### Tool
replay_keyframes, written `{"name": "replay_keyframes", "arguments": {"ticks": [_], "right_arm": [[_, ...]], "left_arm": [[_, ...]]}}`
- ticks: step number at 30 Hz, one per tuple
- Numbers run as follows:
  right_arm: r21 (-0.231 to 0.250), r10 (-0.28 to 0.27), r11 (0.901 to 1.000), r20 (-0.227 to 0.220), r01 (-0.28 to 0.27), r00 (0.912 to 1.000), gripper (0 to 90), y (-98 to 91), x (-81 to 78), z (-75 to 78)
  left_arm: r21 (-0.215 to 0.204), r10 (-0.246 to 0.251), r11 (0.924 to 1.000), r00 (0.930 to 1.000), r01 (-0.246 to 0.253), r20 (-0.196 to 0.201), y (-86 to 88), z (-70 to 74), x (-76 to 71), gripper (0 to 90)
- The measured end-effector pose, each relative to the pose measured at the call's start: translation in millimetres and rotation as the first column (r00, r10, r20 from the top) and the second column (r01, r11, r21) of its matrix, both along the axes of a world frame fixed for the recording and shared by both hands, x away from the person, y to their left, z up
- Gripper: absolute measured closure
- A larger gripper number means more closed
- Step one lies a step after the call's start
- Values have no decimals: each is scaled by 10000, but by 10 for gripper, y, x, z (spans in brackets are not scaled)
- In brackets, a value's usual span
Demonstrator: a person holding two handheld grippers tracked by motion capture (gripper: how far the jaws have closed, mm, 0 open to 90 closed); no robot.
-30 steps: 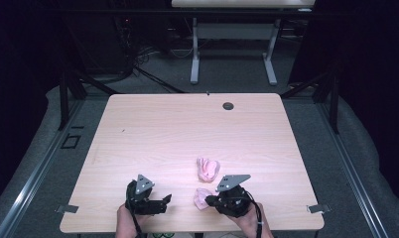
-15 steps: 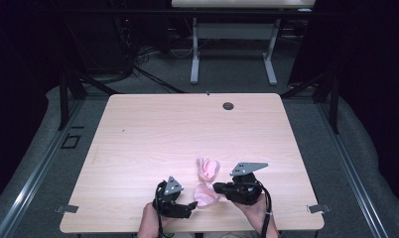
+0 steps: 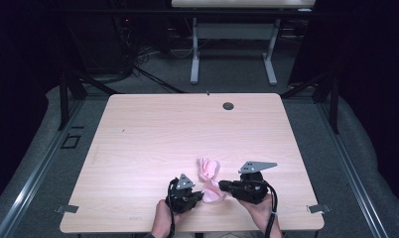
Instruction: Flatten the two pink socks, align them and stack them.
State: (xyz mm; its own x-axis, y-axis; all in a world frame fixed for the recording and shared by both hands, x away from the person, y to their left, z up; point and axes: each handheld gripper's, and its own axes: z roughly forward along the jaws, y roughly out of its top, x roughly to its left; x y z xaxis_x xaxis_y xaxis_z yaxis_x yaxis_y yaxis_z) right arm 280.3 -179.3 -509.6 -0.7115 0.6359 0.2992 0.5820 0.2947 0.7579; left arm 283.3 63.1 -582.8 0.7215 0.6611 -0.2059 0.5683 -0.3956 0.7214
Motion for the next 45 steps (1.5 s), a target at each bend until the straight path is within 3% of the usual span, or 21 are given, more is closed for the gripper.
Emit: {"name": "replay_keyframes", "arguments": {"ticks": [8,12,13,15,17,18,21,25,28,29,32,36,37,40,42,43,45], "right_arm": [[337,-318,9989,-72,320,9995,861,-124,-7,0],[750,-550,9956,-235,566,9982,861,-213,0,10],[912,-727,9929,-473,768,9962,862,-259,15,-9],[947,-919,9906,-762,990,9928,861,-299,38,-55],[670,-1041,9917,-840,1098,9910,861,-313,51,-86],[176,-1250,9916,-1169,1279,9852,859,-321,82,-181],[-577,-1529,9876,-1494,1458,9769,856,-314,123,-346],[-1173,-1635,9823,-1596,1457,9736,832,-268,152,-490],[-1637,-1871,9726,-1293,1652,9738,735,-258,145,-501],[-1592,-1896,9727,-1251,1690,9739,693,-270,140,-494],[-1665,-1765,9730,-898,1599,9802,650,-303,107,-440],[-2413,-1597,9603,-626,1403,9852,620,-258,74,-413],[-2661,-1464,9555,-530,1273,9878,615,-233,68,-426],[-3027,-1205,9478,-498,1000,9915,614,-153,34,-488],[-3181,-1137,9435,-484,926,9923,612,-134,24,-505],[-3352,-1165,9374,-461,945,9921,617,-107,8,-535],[-3393,-1153,9363,-516,911,9920,625,-98,6,-548]], "left_arm": [[-278,-425,9987,9991,427,84,43,112,-50,893],[-636,-523,9967,9985,512,-164,164,176,-62,895],[-823,-574,9951,9975,539,-408,231,197,-60,895],[-671,-621,9960,9966,584,-544,288,218,-57,895],[-583,-634,9965,9958,596,-667,316,226,-53,895],[-542,-606,9969,9956,568,-720,342,230,-47,895],[-118,-558,9984,9921,548,-1123,407,219,19,894],[284,-324,9990,9931,358,-1126,375,198,80,881],[304,-75,9995,9938,109,-1107,377,209,93,718],[360,26,9994,9939,13,-1099,389,218,89,622],[332,249,9992,9945,-216,-1014,433,253,51,498],[803,337,9964,9965,-276,-760,430,287,-17,478],[1193,292,9926,9979,-221,-584,380,292,-81,475],[1520,-49,9884,9999,71,-149,266,317,-217,504],[1638,-310,9859,9994,330,-145,221,319,-251,506],[2039,-475,9777,9987,499,-164,141,285,-281,509],[2085,-517,9764,9984,556,-243,126,262,-277,514]]}}
